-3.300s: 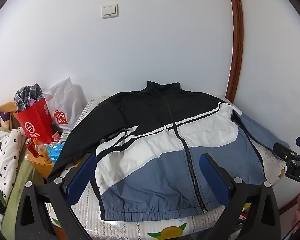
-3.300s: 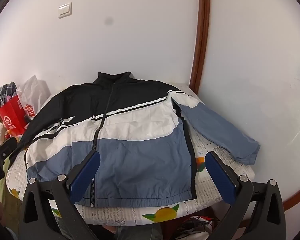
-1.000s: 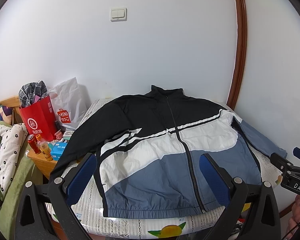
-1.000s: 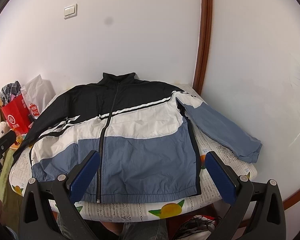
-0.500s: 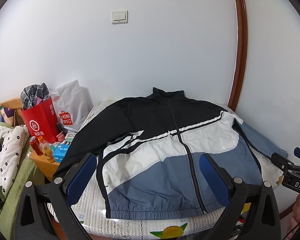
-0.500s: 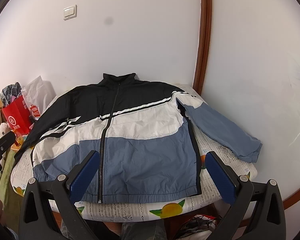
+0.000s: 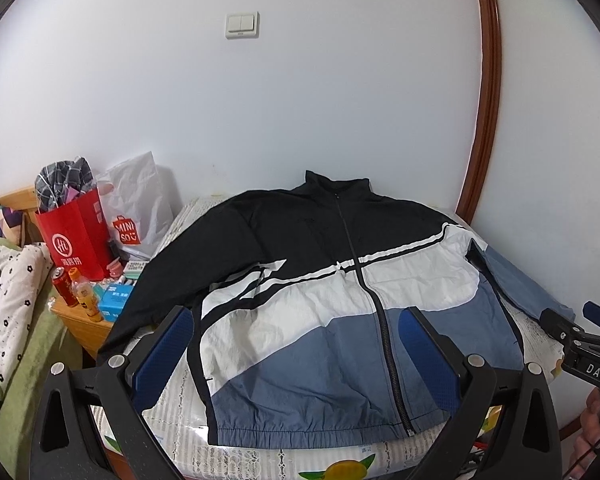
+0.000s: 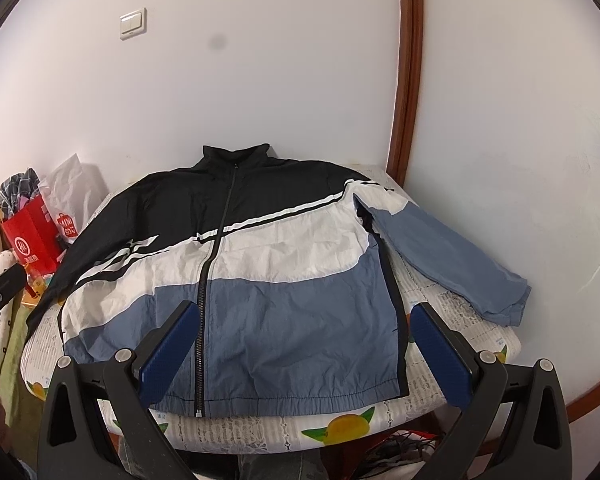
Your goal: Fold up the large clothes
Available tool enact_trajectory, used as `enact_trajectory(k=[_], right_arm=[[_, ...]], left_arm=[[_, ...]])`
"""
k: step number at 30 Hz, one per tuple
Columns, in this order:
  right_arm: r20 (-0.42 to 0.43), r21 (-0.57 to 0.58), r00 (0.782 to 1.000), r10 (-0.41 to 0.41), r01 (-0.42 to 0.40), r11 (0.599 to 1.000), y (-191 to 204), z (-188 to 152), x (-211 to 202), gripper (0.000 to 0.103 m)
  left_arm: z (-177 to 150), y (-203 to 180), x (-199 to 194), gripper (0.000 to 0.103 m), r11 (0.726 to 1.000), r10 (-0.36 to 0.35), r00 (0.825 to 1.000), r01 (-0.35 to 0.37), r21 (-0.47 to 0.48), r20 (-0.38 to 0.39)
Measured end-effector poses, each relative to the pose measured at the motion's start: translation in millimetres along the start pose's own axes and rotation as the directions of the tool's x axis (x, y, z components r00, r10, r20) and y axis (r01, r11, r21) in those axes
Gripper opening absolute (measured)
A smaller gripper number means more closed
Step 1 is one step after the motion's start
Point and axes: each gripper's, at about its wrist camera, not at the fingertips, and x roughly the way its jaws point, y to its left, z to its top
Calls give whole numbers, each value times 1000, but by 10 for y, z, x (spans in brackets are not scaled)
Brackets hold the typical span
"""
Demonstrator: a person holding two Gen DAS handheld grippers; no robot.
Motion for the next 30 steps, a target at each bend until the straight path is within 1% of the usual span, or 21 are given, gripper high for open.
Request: enact_trajectory(k=[5, 8, 12, 15, 17, 20, 22, 24, 27, 30], right_arm=[[-4, 9, 1000, -1, 1, 1000, -4, 9, 127, 103], [3, -5, 1000, -14, 14, 1000, 21, 9, 200, 103], [-33, -20, 999, -9, 8, 1000, 50, 23, 363, 103], [-75, -14, 997, 16, -17, 1000, 72, 30, 531, 103], [-99, -8, 995, 20, -21, 1000, 89, 42, 653, 101], [-111, -21, 993, 32, -35, 999, 139, 74, 816, 98], [-114, -27, 993, 35, -38, 999, 179, 102, 920, 96], [-119, -25, 992, 41, -44, 999, 212, 129, 1023, 94], [-133, -14, 990, 52, -54, 998, 267, 185, 1203, 94], [-151, -13, 987, 49, -51, 999, 337, 231, 1389, 94]], left_arm=[[-8, 134, 110, 103, 1000, 8, 1000, -9, -21, -25], [-13, 234, 209, 103, 999, 32, 998, -33, -32, -48], [-55, 424, 359, 103, 996, 52, 994, -59, -70, -91], [-97, 585, 488, 103, 992, 67, 990, -80, -100, -124], [-130, 700, 583, 103, 989, 76, 985, -94, -114, -152], [-172, 907, 768, 103, 984, 105, 975, -131, -124, -195], [-203, 1038, 891, 100, 979, 121, 967, -153, -133, -222], [-230, 1198, 1022, 95, 974, 130, 960, -170, -149, -249], [-244, 1390, 1182, 93, 967, 140, 951, -191, -168, -276], [-285, 1540, 1353, 93, 962, 168, 940, -222, -159, -297]])
